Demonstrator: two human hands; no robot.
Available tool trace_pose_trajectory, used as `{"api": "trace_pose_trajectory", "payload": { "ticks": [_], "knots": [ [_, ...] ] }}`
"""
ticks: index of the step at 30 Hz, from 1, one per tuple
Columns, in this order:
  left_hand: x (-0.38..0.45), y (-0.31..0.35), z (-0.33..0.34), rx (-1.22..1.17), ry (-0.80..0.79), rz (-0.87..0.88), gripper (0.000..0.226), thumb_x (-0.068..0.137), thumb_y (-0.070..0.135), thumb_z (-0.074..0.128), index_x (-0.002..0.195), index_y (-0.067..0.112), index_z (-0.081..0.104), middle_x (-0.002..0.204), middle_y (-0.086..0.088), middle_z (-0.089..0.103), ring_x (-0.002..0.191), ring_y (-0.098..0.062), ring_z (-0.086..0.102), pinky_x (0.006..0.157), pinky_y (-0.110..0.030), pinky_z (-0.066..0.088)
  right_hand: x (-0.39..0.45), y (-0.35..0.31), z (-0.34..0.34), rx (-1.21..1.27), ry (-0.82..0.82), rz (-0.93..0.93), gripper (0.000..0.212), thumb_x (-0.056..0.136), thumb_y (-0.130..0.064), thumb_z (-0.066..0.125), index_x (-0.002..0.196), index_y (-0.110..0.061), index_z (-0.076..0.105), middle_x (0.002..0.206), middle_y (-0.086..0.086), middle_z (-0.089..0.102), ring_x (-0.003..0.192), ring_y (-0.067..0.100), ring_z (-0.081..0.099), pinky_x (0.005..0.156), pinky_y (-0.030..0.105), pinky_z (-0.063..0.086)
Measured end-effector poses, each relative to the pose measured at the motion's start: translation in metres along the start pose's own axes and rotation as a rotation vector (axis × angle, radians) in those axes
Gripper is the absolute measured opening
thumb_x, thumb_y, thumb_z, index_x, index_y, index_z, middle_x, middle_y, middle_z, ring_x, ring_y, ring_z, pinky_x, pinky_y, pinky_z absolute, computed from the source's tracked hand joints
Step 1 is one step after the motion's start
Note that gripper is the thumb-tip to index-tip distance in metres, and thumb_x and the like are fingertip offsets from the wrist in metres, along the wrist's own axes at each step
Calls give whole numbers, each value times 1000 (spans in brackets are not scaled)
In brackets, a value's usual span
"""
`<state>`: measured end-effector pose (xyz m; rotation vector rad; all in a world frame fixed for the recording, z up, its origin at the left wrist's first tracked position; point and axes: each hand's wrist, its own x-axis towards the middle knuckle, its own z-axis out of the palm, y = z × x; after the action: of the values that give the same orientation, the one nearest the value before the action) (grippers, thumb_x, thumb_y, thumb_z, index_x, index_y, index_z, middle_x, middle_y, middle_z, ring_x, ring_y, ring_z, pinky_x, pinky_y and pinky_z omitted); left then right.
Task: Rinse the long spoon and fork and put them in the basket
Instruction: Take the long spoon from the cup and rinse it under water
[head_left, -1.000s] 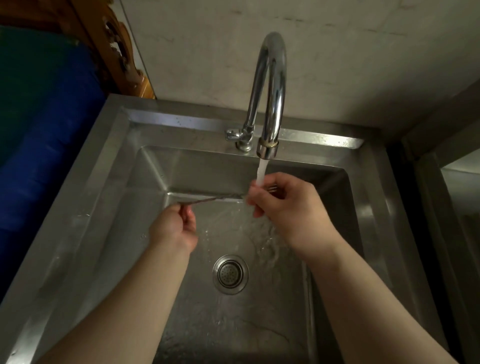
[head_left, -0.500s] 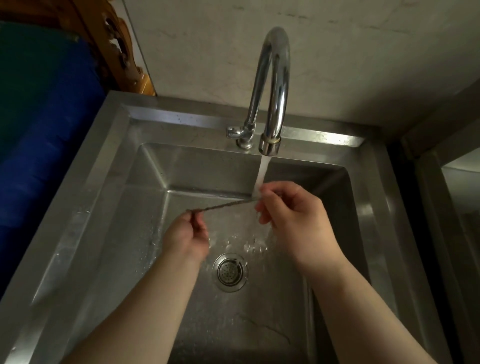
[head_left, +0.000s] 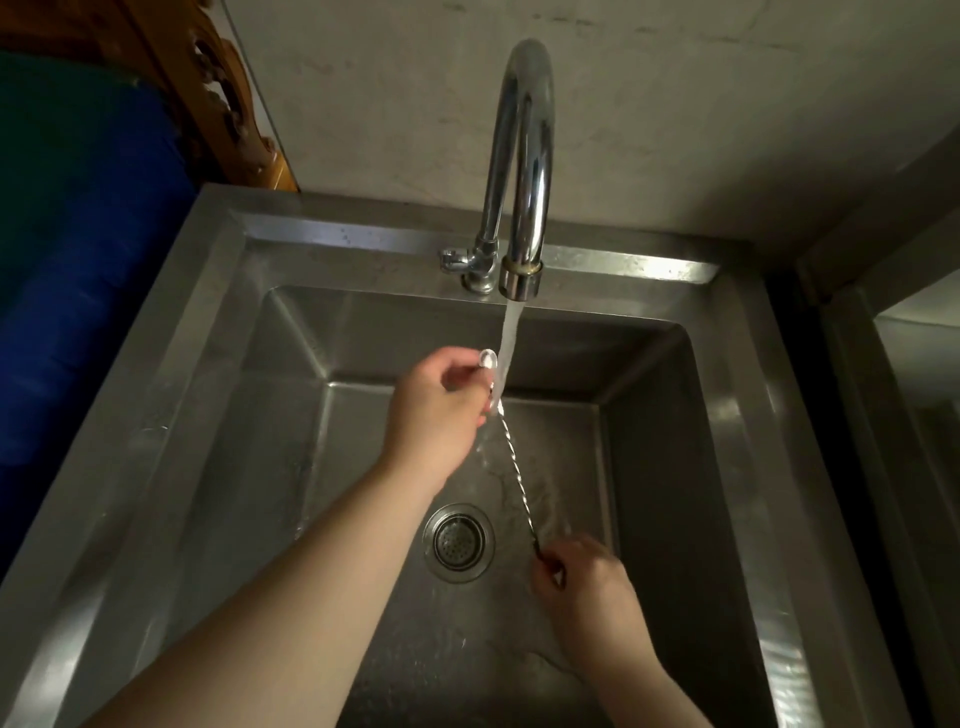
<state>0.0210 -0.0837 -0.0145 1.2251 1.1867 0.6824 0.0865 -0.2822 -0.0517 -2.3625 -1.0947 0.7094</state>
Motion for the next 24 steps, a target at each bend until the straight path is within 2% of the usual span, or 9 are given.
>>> {"api": "trace_pose_trajectory", "payload": {
  "ticks": [2, 4, 6, 9, 12, 14, 17, 20, 24],
  "knots": [
    [-4, -10, -1, 183, -35, -36, 27, 78, 35, 65, 104, 39, 66, 95, 14, 71, 79, -9, 69, 74, -34, 58, -3, 11, 13, 80, -65, 160, 20, 82, -28, 69, 63, -23, 64, 61, -4, 61, 57, 11, 57, 51, 23, 41],
    [-7, -20, -8, 286, 12, -57, 39, 83, 35, 65, 121, 33, 57, 111, 15, 65, 88, 0, 63, 80, -32, 55, -2, 24, 28, 94, -139, 286, 22, 83, -28, 65, 61, -26, 61, 57, -4, 60, 53, 9, 56, 47, 21, 38],
    [-13, -26, -16, 328, 37, -21, 32, 88, 33, 62, 119, 30, 57, 114, 15, 64, 93, 4, 61, 82, -30, 53, 3, 38, 44, 51, -191, 355, 20, 85, -28, 61, 67, -23, 60, 60, -5, 60, 55, 9, 56, 47, 22, 38],
    [-21, -32, -29, 422, 20, 76, 16, 89, 29, 61, 105, 28, 62, 105, 13, 67, 93, -1, 63, 80, -27, 53, 12, 59, 74, 33, -246, 414, 19, 90, -30, 56, 75, -21, 65, 71, -3, 66, 64, 10, 61, 50, 21, 43],
    [-28, -34, -42, 555, 20, 192, 12, 89, 26, 61, 100, 27, 64, 101, 12, 66, 93, -3, 62, 78, -24, 50, 22, 74, 105, 3, -268, 478, 27, 93, -27, 49, 98, -14, 73, 95, 10, 74, 86, 25, 69, 65, 24, 54],
    [-30, -36, -49, 623, 18, 275, 15, 89, 24, 61, 103, 23, 65, 102, 11, 65, 96, -5, 60, 83, -28, 51, 28, 81, 124, -47, -241, 497, 27, 90, -23, 50, 100, -10, 72, 101, 15, 74, 95, 30, 68, 77, 29, 52],
    [-30, -36, -58, 696, 19, 388, 18, 88, 21, 62, 105, 18, 65, 102, 10, 64, 95, -6, 58, 84, -27, 50, 34, 88, 146, -113, -190, 508, 29, 92, -19, 48, 106, -9, 71, 108, 14, 73, 102, 30, 67, 82, 31, 50],
    [-27, -35, -65, 800, 28, 479, 18, 87, 17, 63, 105, 14, 65, 102, 5, 66, 96, -14, 60, 84, -23, 45, 37, 94, 158, -96, -165, 558, 30, 94, -15, 45, 107, -8, 70, 111, 15, 72, 103, 31, 66, 85, 32, 50],
    [-27, -35, -74, 928, 54, 560, 20, 85, 17, 62, 104, 11, 65, 103, -2, 68, 96, -24, 62, 84, -36, 49, 33, 102, 164, -83, -152, 575, 29, 92, -15, 45, 104, -10, 71, 111, 14, 71, 103, 32, 65, 86, 33, 51]
  ]
}}
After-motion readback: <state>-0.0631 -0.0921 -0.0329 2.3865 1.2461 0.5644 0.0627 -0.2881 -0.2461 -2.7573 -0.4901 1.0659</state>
